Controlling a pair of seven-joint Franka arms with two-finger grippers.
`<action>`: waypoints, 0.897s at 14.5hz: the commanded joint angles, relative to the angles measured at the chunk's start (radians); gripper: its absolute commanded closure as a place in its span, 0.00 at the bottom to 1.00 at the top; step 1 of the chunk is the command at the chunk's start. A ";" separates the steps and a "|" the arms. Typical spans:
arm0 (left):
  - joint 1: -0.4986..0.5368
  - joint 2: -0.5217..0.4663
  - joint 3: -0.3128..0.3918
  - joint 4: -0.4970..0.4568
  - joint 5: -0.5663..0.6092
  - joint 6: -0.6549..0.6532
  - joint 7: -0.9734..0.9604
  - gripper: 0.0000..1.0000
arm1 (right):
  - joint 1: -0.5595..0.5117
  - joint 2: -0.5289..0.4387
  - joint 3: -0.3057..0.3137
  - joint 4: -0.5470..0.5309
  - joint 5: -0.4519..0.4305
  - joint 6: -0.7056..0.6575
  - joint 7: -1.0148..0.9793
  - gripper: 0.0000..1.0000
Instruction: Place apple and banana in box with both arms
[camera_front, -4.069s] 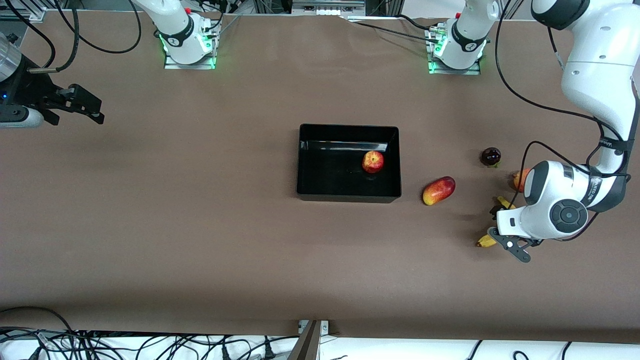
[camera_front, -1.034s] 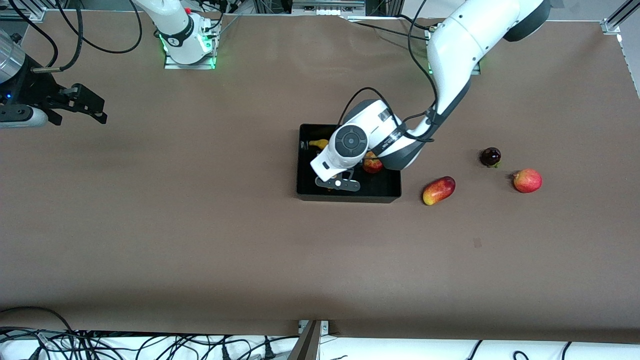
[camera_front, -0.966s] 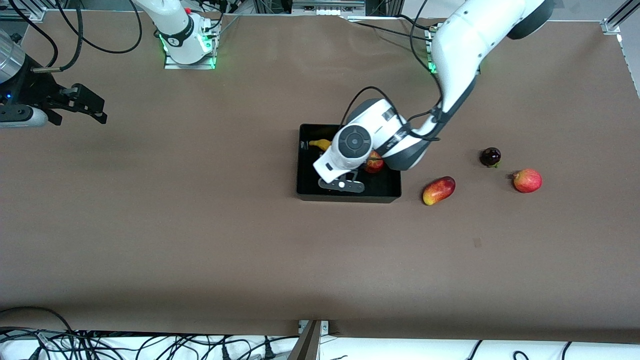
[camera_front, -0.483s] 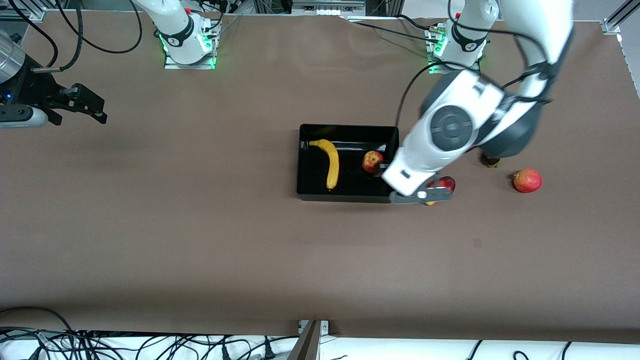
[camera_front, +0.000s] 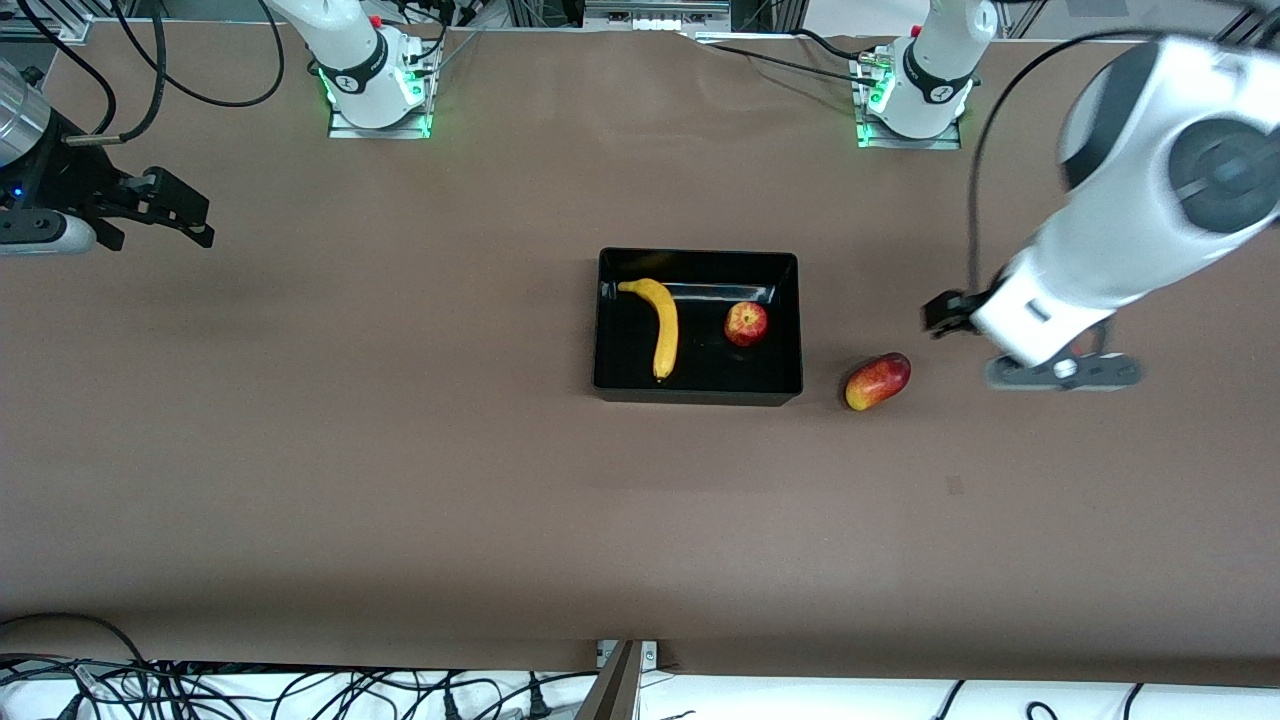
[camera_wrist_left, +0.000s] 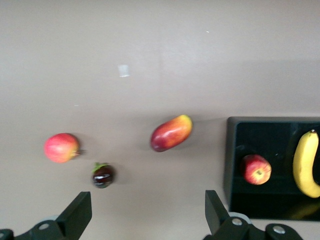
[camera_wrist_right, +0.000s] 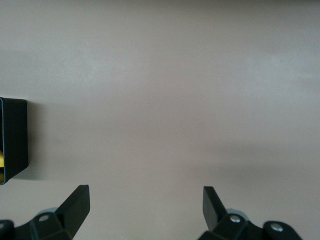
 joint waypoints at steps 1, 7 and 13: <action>-0.058 -0.142 0.187 -0.142 -0.087 0.029 0.108 0.00 | -0.010 0.005 0.012 0.021 -0.004 -0.009 0.008 0.00; -0.139 -0.315 0.318 -0.349 -0.101 0.078 0.164 0.00 | -0.010 0.005 0.012 0.021 -0.004 -0.007 0.008 0.00; -0.138 -0.298 0.309 -0.308 -0.096 0.046 0.195 0.00 | -0.010 0.005 0.012 0.021 -0.004 -0.007 0.008 0.00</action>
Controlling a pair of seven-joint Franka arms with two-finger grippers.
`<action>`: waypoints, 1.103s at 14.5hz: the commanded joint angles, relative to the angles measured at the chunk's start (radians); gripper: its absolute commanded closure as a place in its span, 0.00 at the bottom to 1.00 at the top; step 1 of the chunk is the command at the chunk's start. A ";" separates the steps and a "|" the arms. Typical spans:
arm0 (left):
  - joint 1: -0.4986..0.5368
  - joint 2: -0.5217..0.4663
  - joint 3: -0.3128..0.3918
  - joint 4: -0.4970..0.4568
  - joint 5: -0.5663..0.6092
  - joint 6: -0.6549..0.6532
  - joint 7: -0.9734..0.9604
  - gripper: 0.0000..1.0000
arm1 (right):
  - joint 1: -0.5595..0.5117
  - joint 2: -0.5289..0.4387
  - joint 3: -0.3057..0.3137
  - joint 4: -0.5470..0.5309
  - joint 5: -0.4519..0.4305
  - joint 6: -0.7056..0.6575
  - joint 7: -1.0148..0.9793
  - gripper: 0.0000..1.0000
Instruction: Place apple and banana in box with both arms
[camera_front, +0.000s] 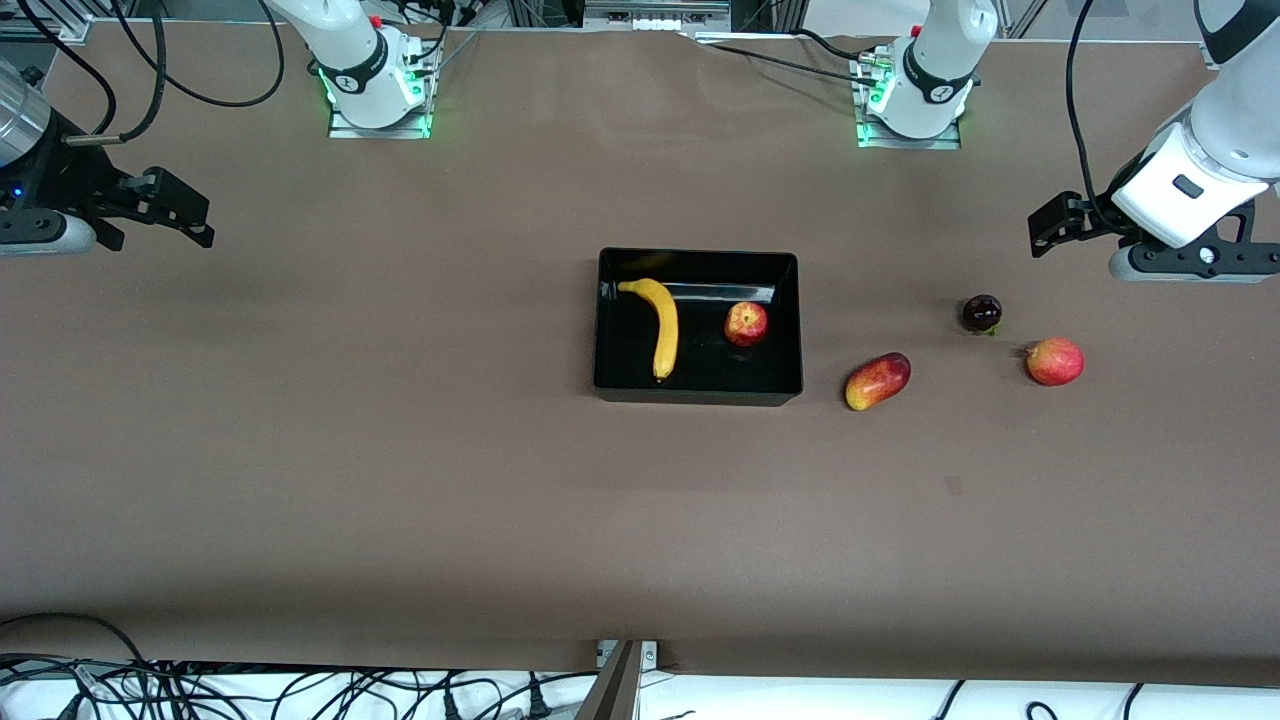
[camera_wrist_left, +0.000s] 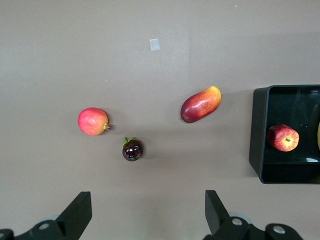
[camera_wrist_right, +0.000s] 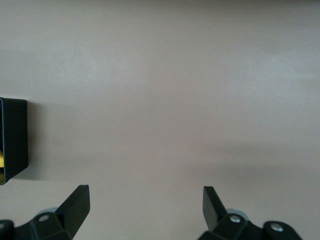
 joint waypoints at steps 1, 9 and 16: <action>-0.005 0.014 0.016 0.030 -0.012 -0.009 0.035 0.00 | -0.010 0.005 0.012 0.021 -0.004 -0.008 0.008 0.00; -0.001 0.083 0.022 0.136 -0.012 -0.040 0.032 0.00 | -0.010 0.005 0.022 0.021 -0.003 -0.008 0.008 0.00; 0.007 0.083 0.022 0.136 -0.022 -0.044 0.063 0.00 | -0.010 0.008 0.027 0.019 -0.011 -0.006 -0.008 0.00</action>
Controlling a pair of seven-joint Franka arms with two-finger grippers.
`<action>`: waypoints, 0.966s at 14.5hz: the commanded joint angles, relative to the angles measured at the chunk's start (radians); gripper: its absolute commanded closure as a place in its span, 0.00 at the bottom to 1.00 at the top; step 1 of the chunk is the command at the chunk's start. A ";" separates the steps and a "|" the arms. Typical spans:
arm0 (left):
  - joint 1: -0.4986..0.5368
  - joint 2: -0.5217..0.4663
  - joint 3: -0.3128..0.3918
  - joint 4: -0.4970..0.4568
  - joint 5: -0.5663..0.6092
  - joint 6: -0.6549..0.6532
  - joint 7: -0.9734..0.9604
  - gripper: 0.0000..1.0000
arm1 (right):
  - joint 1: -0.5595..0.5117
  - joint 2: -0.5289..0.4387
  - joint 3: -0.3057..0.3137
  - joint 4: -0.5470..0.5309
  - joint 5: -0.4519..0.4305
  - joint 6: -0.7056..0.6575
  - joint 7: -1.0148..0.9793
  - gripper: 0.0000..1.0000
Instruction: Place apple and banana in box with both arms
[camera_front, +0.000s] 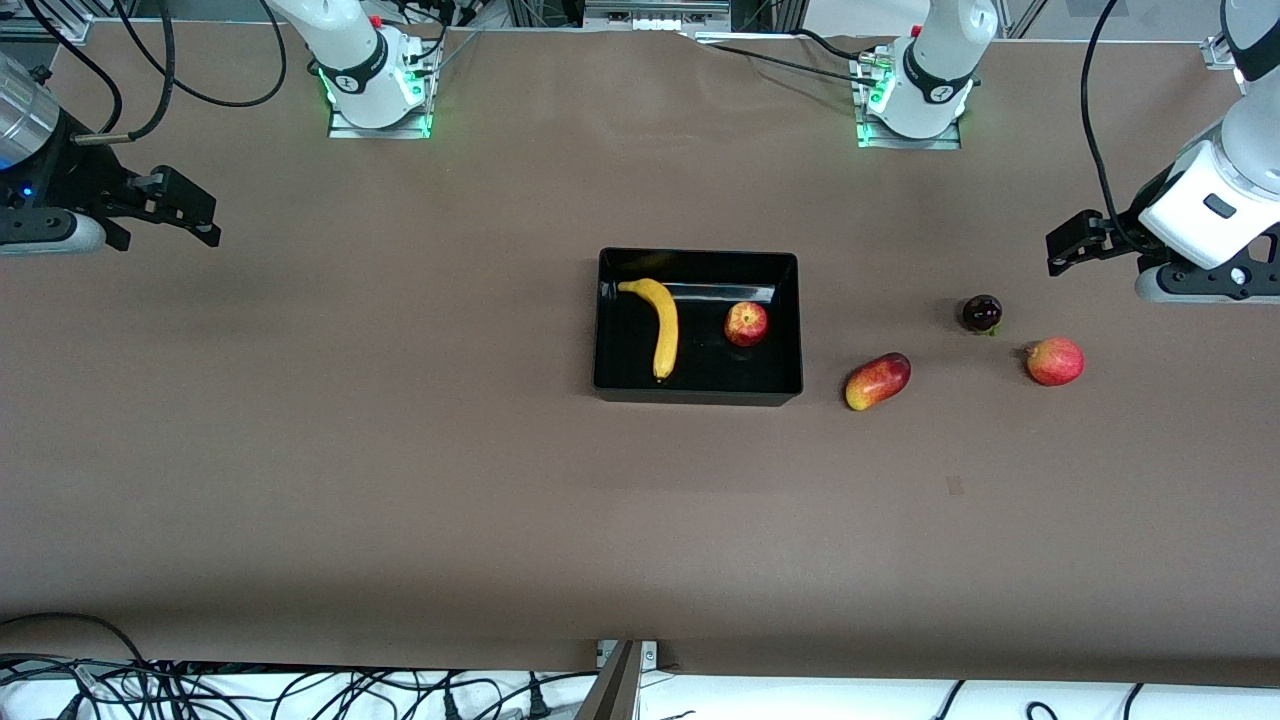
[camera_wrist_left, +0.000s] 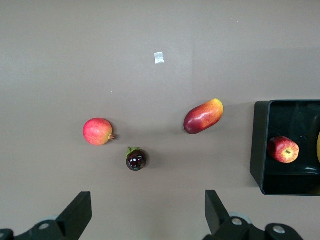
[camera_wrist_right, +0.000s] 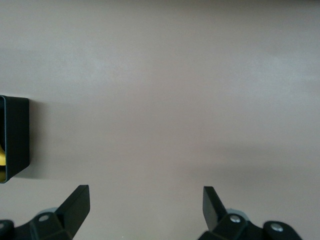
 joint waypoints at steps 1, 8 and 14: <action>0.003 0.016 0.006 0.036 -0.022 -0.030 0.067 0.00 | -0.009 0.008 0.015 0.018 -0.006 0.004 -0.010 0.00; -0.003 0.018 -0.002 0.036 -0.024 -0.029 0.055 0.00 | -0.009 0.008 0.015 0.018 -0.004 0.010 -0.010 0.00; -0.004 0.019 -0.004 0.036 -0.024 -0.030 0.035 0.00 | -0.009 0.008 0.015 0.019 -0.004 0.010 -0.007 0.00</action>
